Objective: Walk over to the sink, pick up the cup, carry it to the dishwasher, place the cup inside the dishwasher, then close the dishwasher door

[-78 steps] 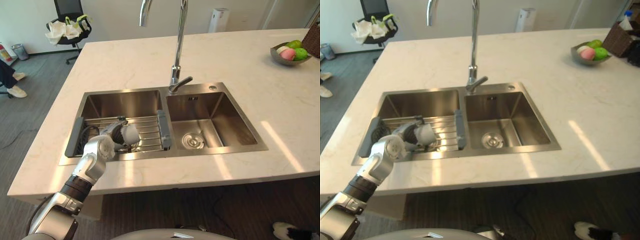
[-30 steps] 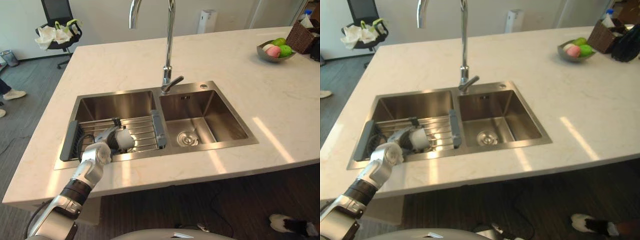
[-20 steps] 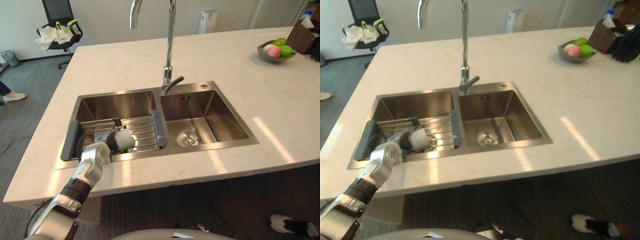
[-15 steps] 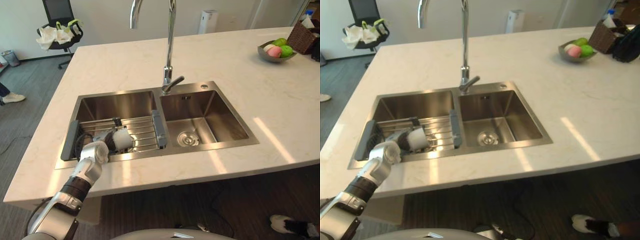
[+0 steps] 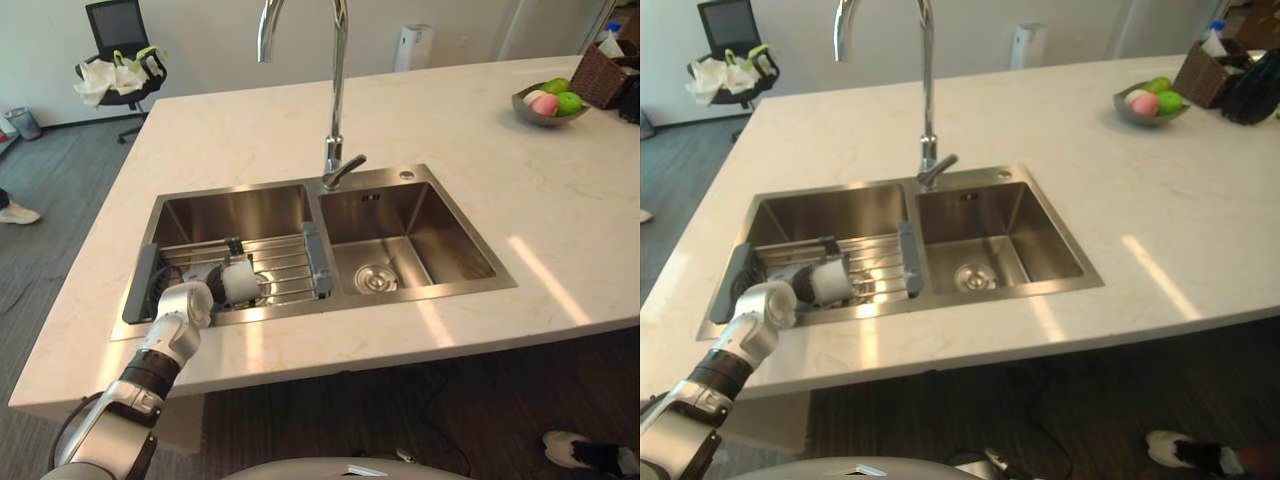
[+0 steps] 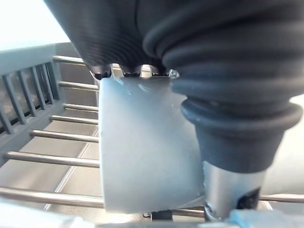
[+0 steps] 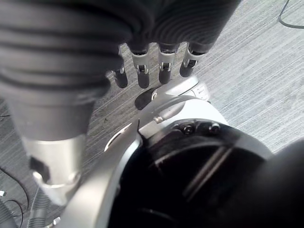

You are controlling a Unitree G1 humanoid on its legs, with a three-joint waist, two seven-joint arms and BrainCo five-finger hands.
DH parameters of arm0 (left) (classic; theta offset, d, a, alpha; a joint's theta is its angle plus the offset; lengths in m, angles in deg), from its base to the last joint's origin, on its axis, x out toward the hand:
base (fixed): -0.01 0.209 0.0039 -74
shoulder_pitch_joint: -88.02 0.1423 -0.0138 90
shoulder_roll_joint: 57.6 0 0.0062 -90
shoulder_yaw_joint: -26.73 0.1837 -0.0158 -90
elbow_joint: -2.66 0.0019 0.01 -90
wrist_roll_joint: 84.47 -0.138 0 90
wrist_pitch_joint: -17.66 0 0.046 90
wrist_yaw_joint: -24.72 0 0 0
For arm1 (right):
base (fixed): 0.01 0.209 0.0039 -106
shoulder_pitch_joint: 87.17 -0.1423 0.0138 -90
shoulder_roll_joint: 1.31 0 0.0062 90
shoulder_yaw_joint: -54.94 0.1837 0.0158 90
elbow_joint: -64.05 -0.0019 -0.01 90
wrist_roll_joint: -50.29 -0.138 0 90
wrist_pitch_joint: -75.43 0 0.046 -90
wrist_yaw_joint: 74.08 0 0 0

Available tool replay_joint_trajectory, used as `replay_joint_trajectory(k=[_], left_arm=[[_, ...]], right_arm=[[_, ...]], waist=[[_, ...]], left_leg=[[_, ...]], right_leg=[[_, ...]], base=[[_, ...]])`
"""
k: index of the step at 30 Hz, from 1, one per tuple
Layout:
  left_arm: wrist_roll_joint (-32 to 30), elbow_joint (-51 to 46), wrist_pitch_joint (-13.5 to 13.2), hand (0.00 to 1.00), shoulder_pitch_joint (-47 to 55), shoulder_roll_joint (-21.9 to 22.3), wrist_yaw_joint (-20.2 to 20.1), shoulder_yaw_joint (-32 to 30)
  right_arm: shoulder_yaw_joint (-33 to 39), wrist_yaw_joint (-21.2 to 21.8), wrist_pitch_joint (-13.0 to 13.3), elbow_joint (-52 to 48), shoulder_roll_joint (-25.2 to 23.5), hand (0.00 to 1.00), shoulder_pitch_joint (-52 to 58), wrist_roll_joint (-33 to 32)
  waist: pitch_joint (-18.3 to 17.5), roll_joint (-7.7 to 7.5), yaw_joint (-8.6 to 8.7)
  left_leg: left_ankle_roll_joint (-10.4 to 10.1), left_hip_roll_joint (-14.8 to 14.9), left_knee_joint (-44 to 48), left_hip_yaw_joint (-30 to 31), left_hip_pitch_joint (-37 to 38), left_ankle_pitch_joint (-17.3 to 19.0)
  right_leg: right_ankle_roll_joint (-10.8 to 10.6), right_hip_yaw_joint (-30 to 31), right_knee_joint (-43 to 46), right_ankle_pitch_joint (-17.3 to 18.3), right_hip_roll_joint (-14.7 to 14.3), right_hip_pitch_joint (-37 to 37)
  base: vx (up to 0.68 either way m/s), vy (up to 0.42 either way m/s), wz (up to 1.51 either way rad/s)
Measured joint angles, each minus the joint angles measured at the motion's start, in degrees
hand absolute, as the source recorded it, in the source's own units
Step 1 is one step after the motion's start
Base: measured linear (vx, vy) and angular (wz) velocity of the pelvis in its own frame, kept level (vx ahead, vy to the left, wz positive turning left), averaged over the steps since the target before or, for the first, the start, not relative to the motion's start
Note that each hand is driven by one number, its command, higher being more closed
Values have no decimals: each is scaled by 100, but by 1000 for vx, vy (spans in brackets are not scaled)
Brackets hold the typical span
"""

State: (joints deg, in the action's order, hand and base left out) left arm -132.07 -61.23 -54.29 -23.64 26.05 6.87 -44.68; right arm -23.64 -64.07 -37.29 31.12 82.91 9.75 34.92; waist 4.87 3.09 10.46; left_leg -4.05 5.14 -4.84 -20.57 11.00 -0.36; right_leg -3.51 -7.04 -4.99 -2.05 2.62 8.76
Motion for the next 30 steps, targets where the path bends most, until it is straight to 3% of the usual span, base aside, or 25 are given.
replay_joint_trajectory(k=[2,8,15,25,30], left_arm=[[24,51,-95,100,1,0,53,1],[674,162,-664,100,137,-15,849,100],[2530,-77,-1275,100,377,-5,1665,125],[5122,-1174,-1942,100,941,667,2972,-1260],[6081,-2026,-2372,100,1390,910,3101,-1679]], right_arm=[[-6,1,-5,2,6,0,3,1],[-27,113,-4,4,14,0,1,0],[-63,147,57,21,-21,0,-31,-3],[-16,206,276,35,-85,0,114,-30],[7,205,278,30,-113,0,193,-124]], waist=[[-30,10,9],[-42,1,16],[-23,-35,-28],[-35,-139,-276],[-63,-189,-403]], left_leg=[[6,-6,0,0,1,5],[19,-23,1,1,2,11],[25,-29,2,8,2,16],[64,-62,0,167,12,-19],[77,-86,-2,206,10,-29]], right_leg=[[-4,6,0,-2,4,0],[-16,10,-1,-9,19,-3],[-20,-11,14,-8,26,-2],[-35,-195,37,-1,76,93],[-48,-247,36,-3,108,114]], base=[[0,0,0],[0,0,0],[0,0,0],[-19,-6,7],[-35,-7,5]])
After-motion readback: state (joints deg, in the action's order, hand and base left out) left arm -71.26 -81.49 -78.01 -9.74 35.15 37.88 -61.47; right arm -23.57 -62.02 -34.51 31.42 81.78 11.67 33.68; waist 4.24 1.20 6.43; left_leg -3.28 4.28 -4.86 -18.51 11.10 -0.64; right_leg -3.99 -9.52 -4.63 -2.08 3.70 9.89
